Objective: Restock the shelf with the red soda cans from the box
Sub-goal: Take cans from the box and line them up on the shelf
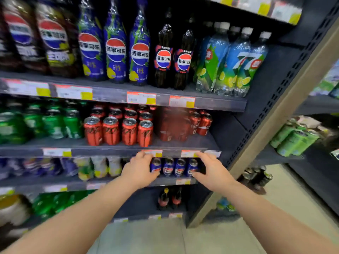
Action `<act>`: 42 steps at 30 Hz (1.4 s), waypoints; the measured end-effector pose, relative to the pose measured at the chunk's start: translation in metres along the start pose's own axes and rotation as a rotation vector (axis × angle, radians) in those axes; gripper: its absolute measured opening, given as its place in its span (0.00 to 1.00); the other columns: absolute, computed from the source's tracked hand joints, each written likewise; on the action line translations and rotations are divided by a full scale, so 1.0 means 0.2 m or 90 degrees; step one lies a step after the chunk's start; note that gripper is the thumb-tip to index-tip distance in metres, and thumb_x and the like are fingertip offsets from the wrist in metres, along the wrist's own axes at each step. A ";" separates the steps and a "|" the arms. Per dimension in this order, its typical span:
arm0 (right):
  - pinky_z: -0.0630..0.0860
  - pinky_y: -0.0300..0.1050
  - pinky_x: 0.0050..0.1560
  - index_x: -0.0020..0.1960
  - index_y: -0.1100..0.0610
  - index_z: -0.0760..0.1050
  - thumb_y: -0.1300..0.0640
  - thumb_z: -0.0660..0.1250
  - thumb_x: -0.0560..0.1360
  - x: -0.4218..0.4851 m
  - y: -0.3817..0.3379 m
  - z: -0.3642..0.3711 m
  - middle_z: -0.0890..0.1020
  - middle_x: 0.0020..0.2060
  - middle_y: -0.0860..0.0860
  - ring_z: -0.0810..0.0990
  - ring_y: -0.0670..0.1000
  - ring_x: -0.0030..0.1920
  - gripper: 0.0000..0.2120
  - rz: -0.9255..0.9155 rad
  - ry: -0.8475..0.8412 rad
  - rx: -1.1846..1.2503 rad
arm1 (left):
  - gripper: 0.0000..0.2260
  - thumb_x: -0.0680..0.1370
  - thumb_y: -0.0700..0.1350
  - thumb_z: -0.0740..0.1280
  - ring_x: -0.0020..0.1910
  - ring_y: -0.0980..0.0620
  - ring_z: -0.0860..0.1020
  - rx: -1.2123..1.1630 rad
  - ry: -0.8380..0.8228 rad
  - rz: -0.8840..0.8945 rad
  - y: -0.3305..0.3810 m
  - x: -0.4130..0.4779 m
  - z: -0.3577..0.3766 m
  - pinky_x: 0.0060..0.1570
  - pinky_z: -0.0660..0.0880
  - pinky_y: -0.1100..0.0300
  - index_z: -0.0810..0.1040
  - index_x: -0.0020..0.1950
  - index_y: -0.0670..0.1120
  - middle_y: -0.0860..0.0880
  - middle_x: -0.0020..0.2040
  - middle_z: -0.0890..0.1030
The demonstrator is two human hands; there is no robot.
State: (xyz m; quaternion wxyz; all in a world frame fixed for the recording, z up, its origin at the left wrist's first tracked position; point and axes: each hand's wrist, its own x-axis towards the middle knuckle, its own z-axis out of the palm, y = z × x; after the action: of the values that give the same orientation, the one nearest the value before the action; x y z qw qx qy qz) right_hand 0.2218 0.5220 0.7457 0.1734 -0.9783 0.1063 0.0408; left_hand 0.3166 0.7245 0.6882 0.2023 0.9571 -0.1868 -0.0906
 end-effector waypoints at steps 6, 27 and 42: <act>0.64 0.48 0.68 0.75 0.52 0.57 0.49 0.66 0.75 -0.40 -0.20 0.20 0.64 0.72 0.52 0.64 0.55 0.71 0.32 -0.060 -0.049 -0.012 | 0.32 0.73 0.58 0.67 0.69 0.44 0.67 0.059 0.015 -0.084 -0.24 -0.62 -0.02 0.66 0.67 0.53 0.62 0.73 0.48 0.46 0.71 0.66; 0.67 0.52 0.67 0.74 0.50 0.58 0.50 0.66 0.74 -0.91 -2.20 1.09 0.63 0.72 0.52 0.65 0.56 0.71 0.32 -0.231 -0.141 -0.006 | 0.31 0.73 0.59 0.64 0.69 0.45 0.67 0.110 0.136 -0.345 -2.01 -2.13 -0.74 0.63 0.69 0.50 0.61 0.73 0.51 0.48 0.70 0.66; 0.68 0.51 0.68 0.74 0.51 0.60 0.48 0.67 0.73 -0.94 -3.38 1.64 0.65 0.71 0.52 0.66 0.55 0.70 0.32 -0.349 -0.249 -0.074 | 0.32 0.72 0.62 0.64 0.70 0.47 0.66 0.053 0.159 -0.549 -3.03 -2.75 -1.00 0.66 0.68 0.50 0.62 0.73 0.52 0.49 0.71 0.66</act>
State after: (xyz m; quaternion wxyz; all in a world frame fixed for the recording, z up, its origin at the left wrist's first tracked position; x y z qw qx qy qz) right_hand 0.1743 1.2924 0.6847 0.1390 -0.9522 -0.1987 0.1858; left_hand 0.0574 1.5261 0.6675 0.1283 0.9583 0.2515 -0.0430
